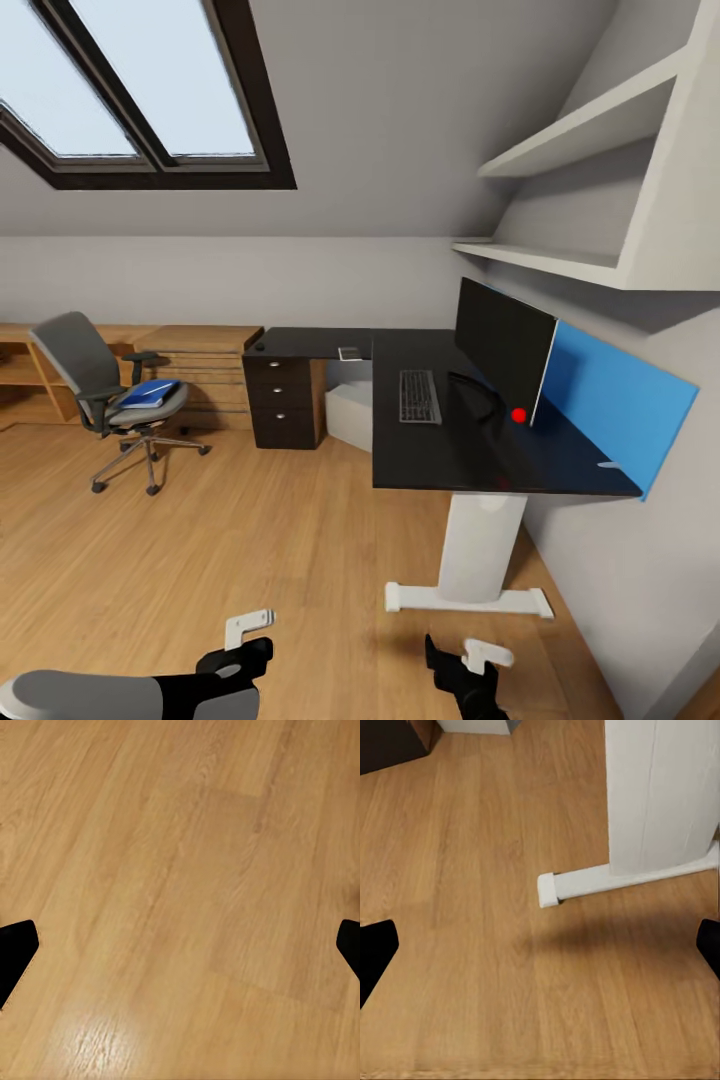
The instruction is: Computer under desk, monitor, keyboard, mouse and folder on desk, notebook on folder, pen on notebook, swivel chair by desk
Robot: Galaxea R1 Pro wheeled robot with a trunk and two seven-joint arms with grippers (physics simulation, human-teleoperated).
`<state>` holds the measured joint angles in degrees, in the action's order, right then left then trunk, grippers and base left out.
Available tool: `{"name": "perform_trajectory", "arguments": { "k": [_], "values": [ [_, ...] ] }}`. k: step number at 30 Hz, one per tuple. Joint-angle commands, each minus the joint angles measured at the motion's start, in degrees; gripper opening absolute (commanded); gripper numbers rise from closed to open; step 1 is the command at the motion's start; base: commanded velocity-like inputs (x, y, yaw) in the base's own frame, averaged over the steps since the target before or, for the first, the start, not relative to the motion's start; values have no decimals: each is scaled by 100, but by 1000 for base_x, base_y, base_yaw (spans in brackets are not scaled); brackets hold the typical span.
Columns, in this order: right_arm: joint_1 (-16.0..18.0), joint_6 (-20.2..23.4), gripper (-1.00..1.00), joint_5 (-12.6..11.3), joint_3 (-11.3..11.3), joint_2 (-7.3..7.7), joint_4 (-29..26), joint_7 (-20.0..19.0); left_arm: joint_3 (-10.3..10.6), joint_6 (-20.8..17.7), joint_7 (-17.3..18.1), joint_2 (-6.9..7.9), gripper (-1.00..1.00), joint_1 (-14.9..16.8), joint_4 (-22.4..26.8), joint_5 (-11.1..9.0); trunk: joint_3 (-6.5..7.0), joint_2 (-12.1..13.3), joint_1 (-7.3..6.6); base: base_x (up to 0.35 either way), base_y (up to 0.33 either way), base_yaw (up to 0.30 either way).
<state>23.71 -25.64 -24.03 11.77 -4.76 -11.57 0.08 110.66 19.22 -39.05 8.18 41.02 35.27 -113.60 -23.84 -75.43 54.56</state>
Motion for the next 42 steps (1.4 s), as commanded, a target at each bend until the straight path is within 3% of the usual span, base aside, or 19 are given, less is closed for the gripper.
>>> {"name": "perform_trajectory", "arguments": {
  "k": [1, 6, 14, 18, 20, 29, 40, 42],
  "values": [
    [5, -57, 100, -40, 55, -2, 164, -9, 34, 33, -7, 1, 100, 8, 18, -32, -6, -5, 0, 0, 290, 0],
    [3, -85, 100, 78, 82, -9, 499, -21, 34, 31, -7, 0, 100, 4, 23, -31, -6, -5, 0, 0, 310, 0],
    [2, -72, 100, 242, 74, -3, 594, -21, 49, 21, -6, -17, 100, 1, 24, -31, -6, -5, 0, 0, 325, 0],
    [3, -90, 100, 255, 71, -30, 617, -25, 51, 15, -6, -18, 100, -20, 24, -32, -6, -5, 0, 0, 328, 0],
    [2, -97, 100, 263, 70, -157, 616, -3, 52, 4, 2, -21, 100, -24, 24, -31, -7, -5, 0, 0, 332, 192],
    [2, -107, 100, 275, 67, -174, 620, 5, 59, -29, 55, -46, 100, -24, 24, -31, -8, -5, 0, 33, 123, 67],
    [2, -108, 100, 284, 70, -174, 620, 9, 61, -32, 124, -92, 100, -26, 35, -28, -8, -5, 0, 237, 200, 258],
    [2, -107, 100, 280, 71, -174, 620, 9, 61, -32, 132, -163, 100, -30, 72, -24, -10, -5, 0, 78, 63, 171]
  ]
}}
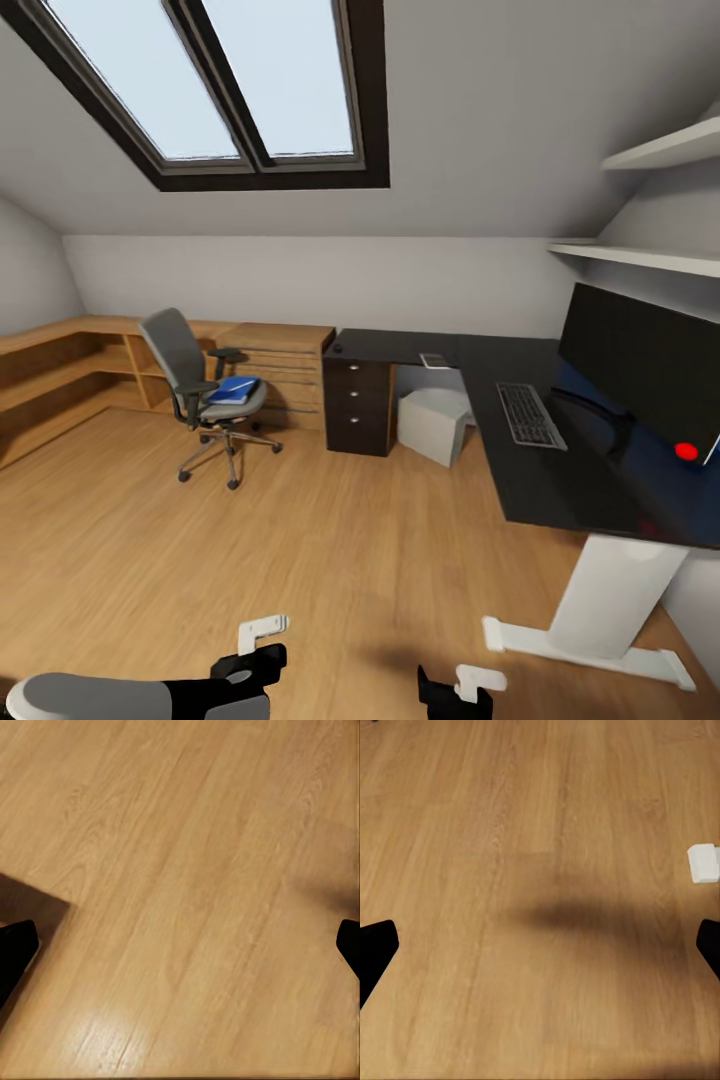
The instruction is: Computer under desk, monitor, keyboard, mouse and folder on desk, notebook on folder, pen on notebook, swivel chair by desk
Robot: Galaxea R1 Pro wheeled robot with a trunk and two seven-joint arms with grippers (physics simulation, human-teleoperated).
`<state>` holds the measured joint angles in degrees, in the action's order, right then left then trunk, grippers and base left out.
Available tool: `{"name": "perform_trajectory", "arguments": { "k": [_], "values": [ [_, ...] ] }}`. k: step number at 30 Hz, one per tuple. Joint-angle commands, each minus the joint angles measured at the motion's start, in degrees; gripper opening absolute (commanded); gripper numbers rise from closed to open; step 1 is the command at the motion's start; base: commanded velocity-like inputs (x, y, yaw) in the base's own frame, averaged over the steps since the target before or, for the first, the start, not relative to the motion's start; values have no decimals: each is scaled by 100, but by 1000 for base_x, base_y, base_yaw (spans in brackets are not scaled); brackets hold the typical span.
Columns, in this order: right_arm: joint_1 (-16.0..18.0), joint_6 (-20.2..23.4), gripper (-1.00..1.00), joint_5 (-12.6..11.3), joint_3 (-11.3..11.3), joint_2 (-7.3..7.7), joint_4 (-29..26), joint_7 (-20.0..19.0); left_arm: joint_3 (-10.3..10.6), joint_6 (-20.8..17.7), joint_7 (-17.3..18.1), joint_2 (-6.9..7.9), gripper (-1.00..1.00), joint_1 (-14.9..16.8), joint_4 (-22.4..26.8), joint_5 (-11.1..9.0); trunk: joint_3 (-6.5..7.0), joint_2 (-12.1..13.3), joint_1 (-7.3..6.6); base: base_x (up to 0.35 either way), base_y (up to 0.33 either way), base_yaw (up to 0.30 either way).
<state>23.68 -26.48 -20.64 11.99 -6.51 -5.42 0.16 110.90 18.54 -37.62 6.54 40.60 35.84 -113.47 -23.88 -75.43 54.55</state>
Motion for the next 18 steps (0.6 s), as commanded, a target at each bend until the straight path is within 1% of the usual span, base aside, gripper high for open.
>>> {"name": "perform_trajectory", "arguments": {
  "k": [1, 2, 4, 12, 18],
  "values": [
    [5, -21, 100, -59, 49, 0, 6, 2, 37, 35, -8, -15, 100, 12, 19, -36, -8, -4, 1, 49, 39, 106],
    [5, -19, 100, -61, 49, -1, 6, 2, 37, 35, -5, -36, 100, 11, 26, -36, -10, -4, 1, 31, 25, 68],
    [5, -17, 100, -62, 49, -7, 6, 2, 37, 35, -6, -66, 100, 10, 35, -39, 21, 76, -43, 7, 6, 16],
    [5, -22, 100, -63, 49, -1, 10, 0, 29, 40, -10, -58, 100, 11, 29, -52, 153, 397, -219, 11, 1, 4],
    [5, -24, 100, -63, 49, -7, 14, 1, 28, 49, -8, -44, 100, 10, 29, -52, 260, 637, -351, 103, 0, 0]
  ]
}}
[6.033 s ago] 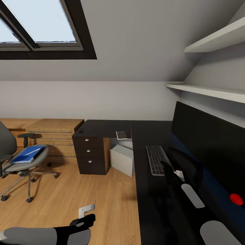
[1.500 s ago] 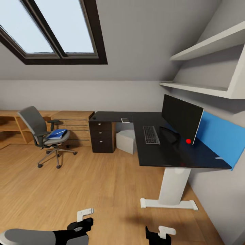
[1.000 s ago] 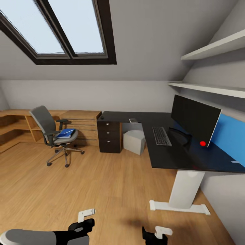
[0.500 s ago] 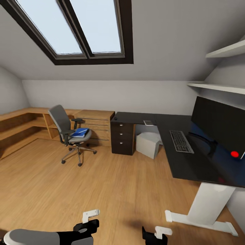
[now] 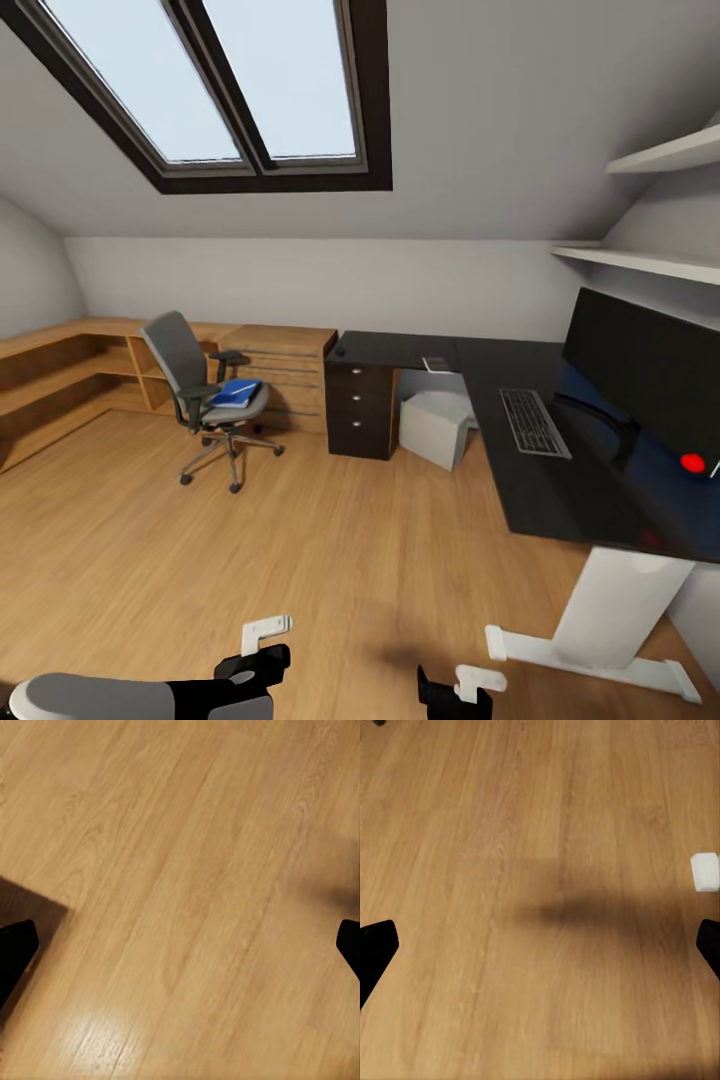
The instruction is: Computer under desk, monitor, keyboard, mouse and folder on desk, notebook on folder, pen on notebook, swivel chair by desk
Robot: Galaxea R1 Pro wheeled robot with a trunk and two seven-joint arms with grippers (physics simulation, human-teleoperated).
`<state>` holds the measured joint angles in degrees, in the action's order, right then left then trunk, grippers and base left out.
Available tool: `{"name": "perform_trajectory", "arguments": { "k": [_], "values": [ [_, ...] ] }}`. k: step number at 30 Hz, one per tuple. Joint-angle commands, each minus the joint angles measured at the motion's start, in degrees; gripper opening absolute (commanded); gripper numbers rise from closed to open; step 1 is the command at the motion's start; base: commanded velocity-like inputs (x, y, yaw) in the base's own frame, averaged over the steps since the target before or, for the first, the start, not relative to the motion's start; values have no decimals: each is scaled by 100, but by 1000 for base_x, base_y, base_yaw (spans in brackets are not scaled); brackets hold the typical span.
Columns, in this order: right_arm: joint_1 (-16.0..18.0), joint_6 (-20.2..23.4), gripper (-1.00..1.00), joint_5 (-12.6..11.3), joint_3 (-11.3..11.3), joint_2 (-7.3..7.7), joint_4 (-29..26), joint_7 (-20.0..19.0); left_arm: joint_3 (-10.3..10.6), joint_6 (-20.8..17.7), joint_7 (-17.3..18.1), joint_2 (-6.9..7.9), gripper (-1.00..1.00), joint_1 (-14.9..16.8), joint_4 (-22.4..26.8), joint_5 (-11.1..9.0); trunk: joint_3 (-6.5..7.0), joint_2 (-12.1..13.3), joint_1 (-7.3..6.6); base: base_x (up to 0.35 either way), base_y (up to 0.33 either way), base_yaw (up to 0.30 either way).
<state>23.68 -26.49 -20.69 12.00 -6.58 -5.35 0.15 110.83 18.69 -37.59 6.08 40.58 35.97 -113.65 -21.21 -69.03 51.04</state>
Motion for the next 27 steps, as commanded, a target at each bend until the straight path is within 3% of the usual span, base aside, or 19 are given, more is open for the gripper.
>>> {"name": "perform_trajectory", "arguments": {
  "k": [1, 6, 19, 27],
  "values": [
    [5, -22, 100, -58, 48, -1, 7, 2, 36, 33, -12, 3, 100, 12, 15, -34, 12, 37, -21, 151, 0, 0],
    [5, -20, 100, -58, 48, -1, 8, 1, 35, 38, -12, 6, 100, 13, 15, -34, 101, 238, -131, 172, 0, 0],
    [5, -22, 100, -58, 48, -1, 42, 2, 43, 33, -13, -2, 100, 12, 15, -34, 101, 238, -131, 80, 4, 0],
    [5, -23, 100, -58, 48, -9, 51, 2, 41, 38, -12, -2, 100, 12, 15, -34, 116, 238, -131, 181, 175, 148]
  ]
}}
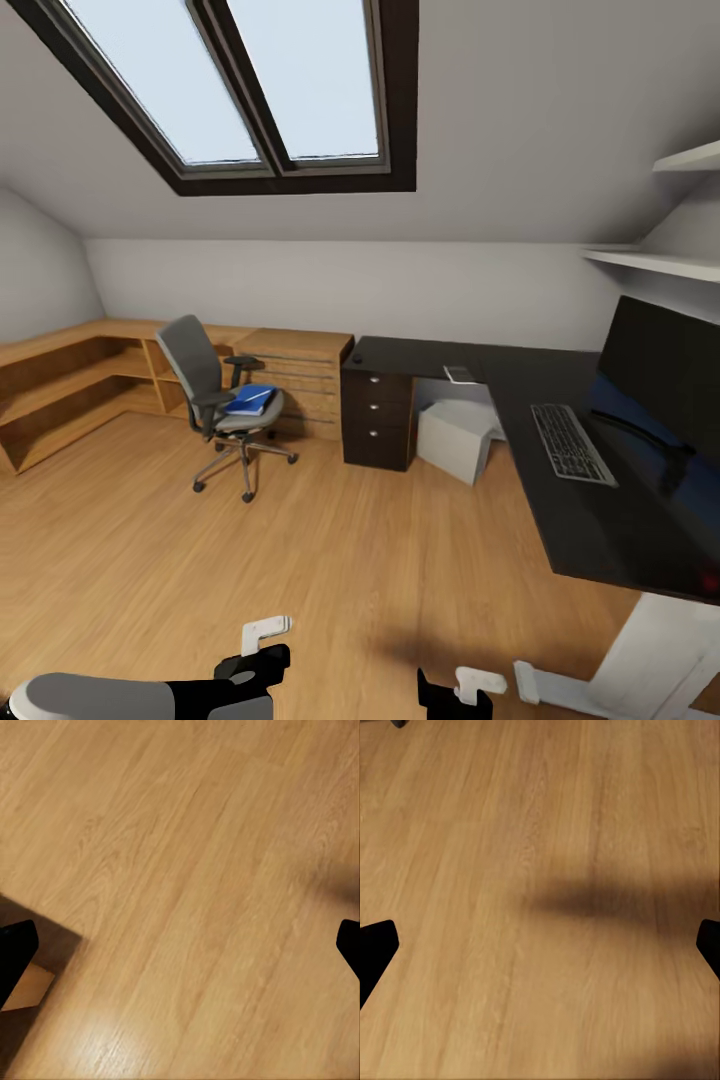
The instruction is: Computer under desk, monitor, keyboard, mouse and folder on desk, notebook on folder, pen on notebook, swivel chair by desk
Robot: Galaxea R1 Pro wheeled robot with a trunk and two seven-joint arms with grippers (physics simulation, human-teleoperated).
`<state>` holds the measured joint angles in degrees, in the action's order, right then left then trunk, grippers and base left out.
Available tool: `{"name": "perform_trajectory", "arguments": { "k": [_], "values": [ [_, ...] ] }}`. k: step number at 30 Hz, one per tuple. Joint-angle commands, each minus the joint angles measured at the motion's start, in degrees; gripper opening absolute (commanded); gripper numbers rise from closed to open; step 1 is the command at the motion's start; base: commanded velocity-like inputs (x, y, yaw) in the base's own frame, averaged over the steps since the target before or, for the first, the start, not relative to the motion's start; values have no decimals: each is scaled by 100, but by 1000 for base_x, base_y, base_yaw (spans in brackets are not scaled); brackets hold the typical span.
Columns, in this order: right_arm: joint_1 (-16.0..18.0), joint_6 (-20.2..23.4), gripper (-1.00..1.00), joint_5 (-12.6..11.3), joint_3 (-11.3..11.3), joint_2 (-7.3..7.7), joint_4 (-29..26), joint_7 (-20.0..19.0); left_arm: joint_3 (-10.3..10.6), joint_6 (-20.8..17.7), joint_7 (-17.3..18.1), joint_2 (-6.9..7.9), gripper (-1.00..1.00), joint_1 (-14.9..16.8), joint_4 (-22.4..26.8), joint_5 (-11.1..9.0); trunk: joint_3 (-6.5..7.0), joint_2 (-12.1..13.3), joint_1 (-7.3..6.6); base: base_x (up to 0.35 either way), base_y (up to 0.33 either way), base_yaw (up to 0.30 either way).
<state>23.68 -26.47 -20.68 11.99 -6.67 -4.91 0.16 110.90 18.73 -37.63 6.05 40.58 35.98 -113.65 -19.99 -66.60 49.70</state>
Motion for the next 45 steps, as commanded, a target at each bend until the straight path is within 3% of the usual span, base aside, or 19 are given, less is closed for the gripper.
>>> {"name": "perform_trajectory", "arguments": {
  "k": [1, 11, 24, 34, 45],
  "values": [
    [5, -25, 100, -59, 49, 0, 7, 2, 33, 34, -8, 2, 100, 11, 15, -35, -4, -5, 3, 219, 211, 224],
    [5, -61, 100, -53, 49, -1, 8, 2, 35, 27, -12, 2, 100, 11, 15, -35, 38, -5, 3, 234, 215, 231],
    [5, -429, 100, -52, 49, 3, 163, 3, 37, 24, -14, 2, 100, 10, 15, -35, 135, -5, 3, 262, 163, 123],
    [5, -437, 100, -58, 49, 7, 166, 9, 37, 26, -17, 2, 100, -20, 15, -35, 146, -5, 3, 318, -70, 7],
    [5, -429, 100, -54, 49, 7, 166, 2, 34, 25, -17, 6, 100, -24, 13, -35, 146, -5, 3, 319, -124, -194]
  ]
}}
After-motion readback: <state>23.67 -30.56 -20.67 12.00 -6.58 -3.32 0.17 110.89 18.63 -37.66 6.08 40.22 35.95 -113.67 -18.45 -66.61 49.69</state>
